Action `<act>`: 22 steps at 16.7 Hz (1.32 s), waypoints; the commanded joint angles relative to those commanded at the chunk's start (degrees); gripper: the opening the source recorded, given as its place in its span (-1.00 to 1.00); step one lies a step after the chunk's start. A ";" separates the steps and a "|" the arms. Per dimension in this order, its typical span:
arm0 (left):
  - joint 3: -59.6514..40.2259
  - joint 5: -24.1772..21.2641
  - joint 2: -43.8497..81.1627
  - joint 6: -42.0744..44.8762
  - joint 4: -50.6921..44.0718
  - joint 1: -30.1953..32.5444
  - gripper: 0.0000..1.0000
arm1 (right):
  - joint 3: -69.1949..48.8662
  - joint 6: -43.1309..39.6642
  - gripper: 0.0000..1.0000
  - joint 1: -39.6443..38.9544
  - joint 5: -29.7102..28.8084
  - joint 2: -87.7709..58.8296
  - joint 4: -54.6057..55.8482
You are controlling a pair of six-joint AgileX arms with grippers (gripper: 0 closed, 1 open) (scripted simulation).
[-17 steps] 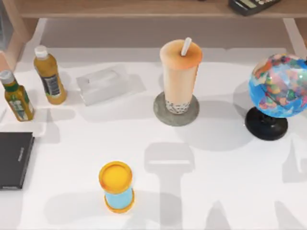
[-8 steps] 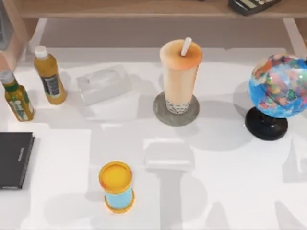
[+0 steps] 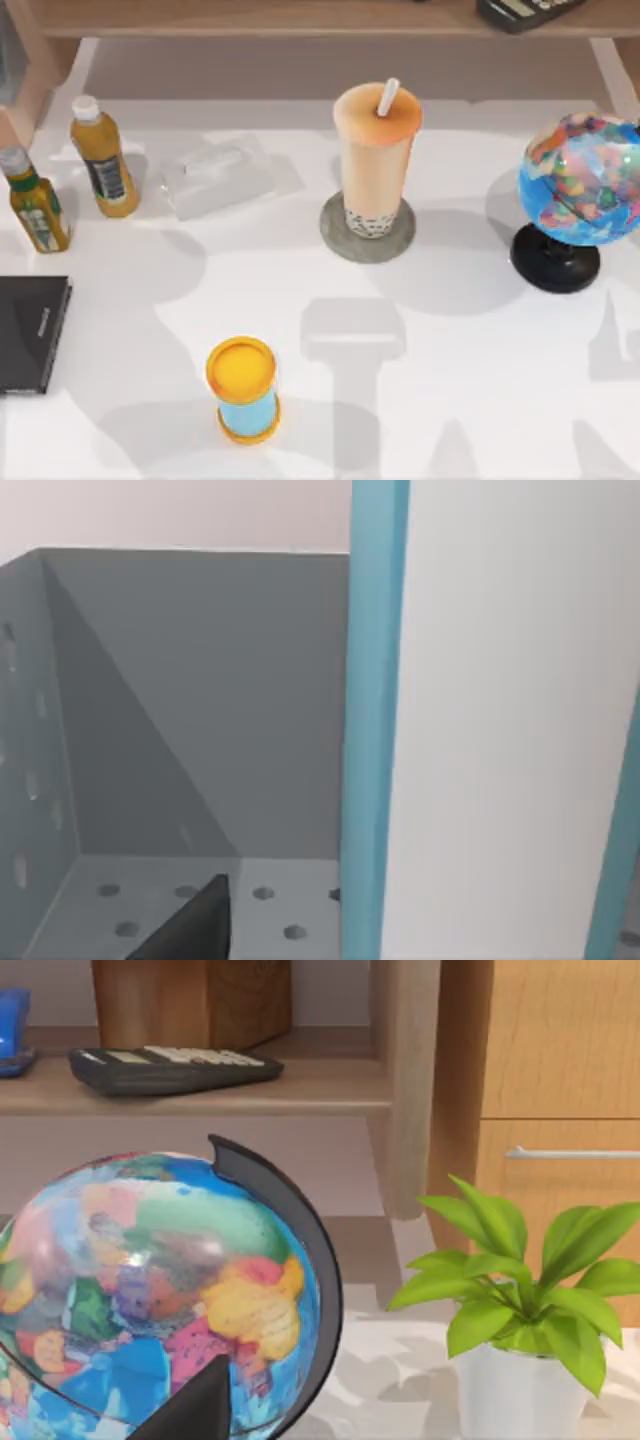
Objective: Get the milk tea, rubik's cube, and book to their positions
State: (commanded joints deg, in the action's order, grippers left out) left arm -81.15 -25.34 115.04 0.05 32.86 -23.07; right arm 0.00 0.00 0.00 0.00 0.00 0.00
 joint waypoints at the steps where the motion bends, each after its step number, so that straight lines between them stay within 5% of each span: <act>1: -0.54 -0.16 0.77 -0.01 0.52 -0.14 1.00 | 0.00 0.00 1.00 0.00 0.00 0.00 0.00; 19: -9.40 1.30 6.68 -0.08 -2.30 1.40 1.00 | 0.00 0.00 1.00 0.00 0.00 0.00 0.00; 22: -9.40 1.30 6.68 -0.08 -2.30 1.40 0.55 | 0.00 0.00 1.00 0.00 0.00 0.00 0.00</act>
State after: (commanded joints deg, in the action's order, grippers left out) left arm -90.55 -24.04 121.72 -0.03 30.56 -21.67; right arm 0.00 0.00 0.00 0.00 0.00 0.00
